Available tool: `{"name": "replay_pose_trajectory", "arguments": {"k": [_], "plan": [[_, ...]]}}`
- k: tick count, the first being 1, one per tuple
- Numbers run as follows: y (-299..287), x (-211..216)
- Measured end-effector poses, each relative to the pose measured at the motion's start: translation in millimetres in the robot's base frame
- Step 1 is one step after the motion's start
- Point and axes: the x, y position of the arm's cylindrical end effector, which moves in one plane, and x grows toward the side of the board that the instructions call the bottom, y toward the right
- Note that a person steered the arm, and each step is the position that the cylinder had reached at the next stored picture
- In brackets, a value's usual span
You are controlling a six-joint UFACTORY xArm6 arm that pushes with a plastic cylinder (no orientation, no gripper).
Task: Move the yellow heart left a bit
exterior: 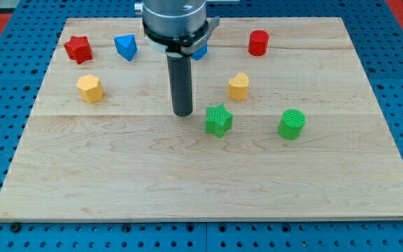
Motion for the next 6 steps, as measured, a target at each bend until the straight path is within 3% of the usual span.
{"name": "replay_pose_trajectory", "arguments": {"k": [2,3,4,6], "plan": [[107,13],[132,14],[98,-11],[147,-59]]}}
